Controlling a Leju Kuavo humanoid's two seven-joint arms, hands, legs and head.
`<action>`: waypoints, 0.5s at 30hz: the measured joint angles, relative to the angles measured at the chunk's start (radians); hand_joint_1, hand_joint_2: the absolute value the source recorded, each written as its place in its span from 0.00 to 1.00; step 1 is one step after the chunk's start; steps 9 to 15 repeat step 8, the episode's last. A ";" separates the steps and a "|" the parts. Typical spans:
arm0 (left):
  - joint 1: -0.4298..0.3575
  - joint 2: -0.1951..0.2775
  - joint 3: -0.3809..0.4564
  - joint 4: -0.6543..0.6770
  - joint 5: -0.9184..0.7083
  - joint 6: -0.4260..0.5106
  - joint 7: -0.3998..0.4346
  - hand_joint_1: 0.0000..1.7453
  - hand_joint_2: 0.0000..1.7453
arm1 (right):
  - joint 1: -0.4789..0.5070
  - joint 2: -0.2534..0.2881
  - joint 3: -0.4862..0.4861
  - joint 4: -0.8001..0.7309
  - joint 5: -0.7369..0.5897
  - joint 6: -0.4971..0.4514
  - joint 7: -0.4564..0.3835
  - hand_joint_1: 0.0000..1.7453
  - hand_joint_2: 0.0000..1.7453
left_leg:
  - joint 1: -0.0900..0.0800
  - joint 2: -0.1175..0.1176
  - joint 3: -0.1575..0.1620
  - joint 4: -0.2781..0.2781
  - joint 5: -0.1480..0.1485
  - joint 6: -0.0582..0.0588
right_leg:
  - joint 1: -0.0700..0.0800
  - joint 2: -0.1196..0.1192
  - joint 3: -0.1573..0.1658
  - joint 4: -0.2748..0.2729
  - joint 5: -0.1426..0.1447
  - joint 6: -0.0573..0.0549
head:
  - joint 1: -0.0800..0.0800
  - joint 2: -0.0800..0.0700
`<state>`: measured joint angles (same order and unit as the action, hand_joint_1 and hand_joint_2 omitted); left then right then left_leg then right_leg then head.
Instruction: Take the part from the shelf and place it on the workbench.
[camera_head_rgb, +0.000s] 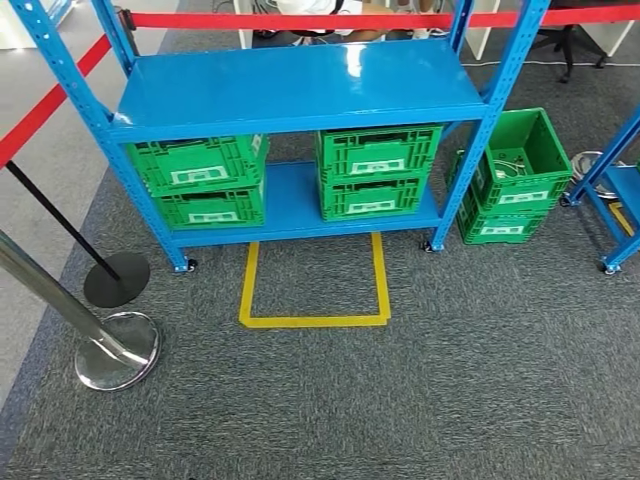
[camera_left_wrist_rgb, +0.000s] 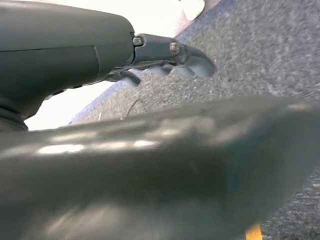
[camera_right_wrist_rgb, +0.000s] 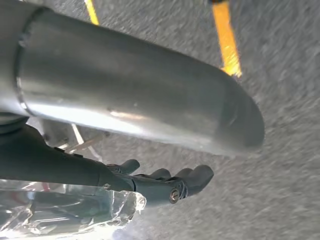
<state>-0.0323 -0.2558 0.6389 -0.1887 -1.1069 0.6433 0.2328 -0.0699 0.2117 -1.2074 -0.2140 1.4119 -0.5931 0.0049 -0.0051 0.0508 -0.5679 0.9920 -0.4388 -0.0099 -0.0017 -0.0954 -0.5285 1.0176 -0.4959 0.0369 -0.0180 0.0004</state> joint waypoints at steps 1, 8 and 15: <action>0.002 0.000 0.000 0.000 0.002 0.000 0.000 0.00 0.00 | -0.001 0.000 0.000 0.000 -0.004 0.004 -0.007 0.00 0.00 | 0.001 -0.007 0.001 -0.002 0.001 0.005 | -0.001 0.004 0.002 0.001 -0.004 0.006 | 0.001 0.000; 0.005 -0.001 0.000 0.000 -0.002 0.003 0.006 0.00 1.00 | -0.007 0.000 0.000 0.000 -0.014 0.019 -0.008 0.00 0.33 | -0.002 -0.025 0.008 -0.001 -0.003 0.007 | -0.003 0.031 0.008 -0.016 0.005 -0.015 | 0.012 0.000; 0.005 -0.001 0.000 0.000 -0.002 0.003 0.006 0.00 1.00 | -0.007 0.000 0.000 0.000 -0.014 0.019 -0.008 0.00 0.33 | -0.002 -0.025 0.008 -0.001 -0.003 0.007 | -0.003 0.031 0.008 -0.016 0.005 -0.015 | 0.012 0.000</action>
